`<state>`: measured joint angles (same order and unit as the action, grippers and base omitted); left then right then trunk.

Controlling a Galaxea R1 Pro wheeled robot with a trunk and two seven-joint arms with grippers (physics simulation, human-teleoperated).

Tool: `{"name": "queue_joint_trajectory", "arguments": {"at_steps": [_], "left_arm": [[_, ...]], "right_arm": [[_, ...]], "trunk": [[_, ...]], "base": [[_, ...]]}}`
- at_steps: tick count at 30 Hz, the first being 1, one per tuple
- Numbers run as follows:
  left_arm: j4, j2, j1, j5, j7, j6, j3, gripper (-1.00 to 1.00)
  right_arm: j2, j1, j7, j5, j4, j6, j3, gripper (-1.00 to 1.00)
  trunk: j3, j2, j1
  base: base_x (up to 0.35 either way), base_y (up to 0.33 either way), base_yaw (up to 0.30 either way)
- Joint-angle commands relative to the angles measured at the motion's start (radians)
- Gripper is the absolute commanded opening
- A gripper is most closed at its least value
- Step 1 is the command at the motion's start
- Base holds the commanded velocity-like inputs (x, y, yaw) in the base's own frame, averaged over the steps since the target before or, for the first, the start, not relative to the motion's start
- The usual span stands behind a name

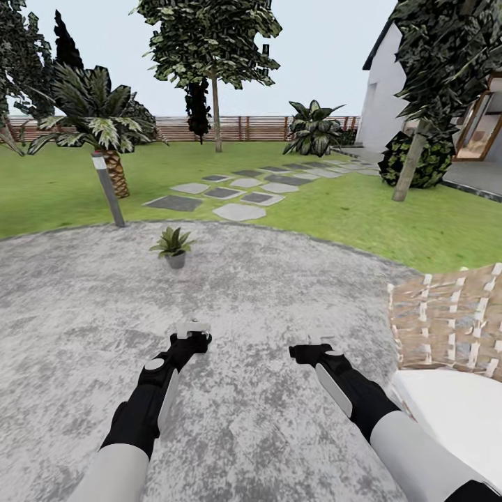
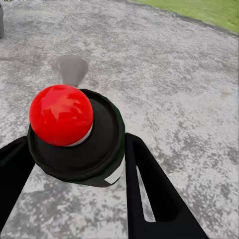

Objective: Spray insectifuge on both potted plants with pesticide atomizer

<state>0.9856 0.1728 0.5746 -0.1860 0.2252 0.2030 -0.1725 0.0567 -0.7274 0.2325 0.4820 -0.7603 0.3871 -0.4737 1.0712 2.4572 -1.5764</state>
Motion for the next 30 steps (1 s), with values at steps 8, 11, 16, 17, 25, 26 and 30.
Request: {"name": "queue_joint_trajectory", "arguments": {"at_steps": [8,11,16,17,25,26,30], "left_arm": [[0.002,0.002,0.001,-0.01,0.009,0.004,-0.005,-1.0],[0.002,0.002,0.001,-0.01,0.009,0.004,-0.005,-1.0],[0.002,0.002,0.001,-0.01,0.009,0.004,-0.005,-1.0],[0.002,0.002,0.001,-0.01,0.009,0.004,-0.005,-1.0],[0.002,0.002,0.001,-0.01,0.009,0.004,-0.005,-1.0],[0.002,0.002,0.001,-0.01,0.009,0.004,-0.005,-1.0],[0.002,0.002,0.001,-0.01,0.009,0.004,-0.005,-1.0]], "right_arm": [[0.002,-0.001,0.01,0.01,-0.002,0.002,-0.006,1.0],[0.002,-0.001,0.01,0.01,-0.002,0.003,-0.006,1.0],[0.002,-0.001,0.01,0.01,-0.002,0.002,-0.006,1.0],[0.002,-0.001,0.01,0.01,-0.002,0.002,-0.006,1.0],[0.002,-0.001,0.01,0.01,-0.002,0.002,-0.006,1.0],[0.002,-0.001,0.01,0.01,-0.002,0.003,-0.006,1.0],[0.002,-0.001,0.01,0.01,-0.002,0.002,-0.006,1.0]], "trunk": [[0.001,0.0,0.0],[0.001,0.0,0.0],[0.001,0.0,0.0],[0.001,0.0,0.0],[0.001,0.0,0.0],[0.001,0.0,0.0],[0.001,0.0,0.0]], "base": [[0.325,0.0,0.0],[0.326,0.0,0.0],[0.332,0.0,0.0],[0.333,0.0,0.0],[0.333,0.0,0.0],[0.334,0.0,0.0],[0.334,0.0,0.0]]}}
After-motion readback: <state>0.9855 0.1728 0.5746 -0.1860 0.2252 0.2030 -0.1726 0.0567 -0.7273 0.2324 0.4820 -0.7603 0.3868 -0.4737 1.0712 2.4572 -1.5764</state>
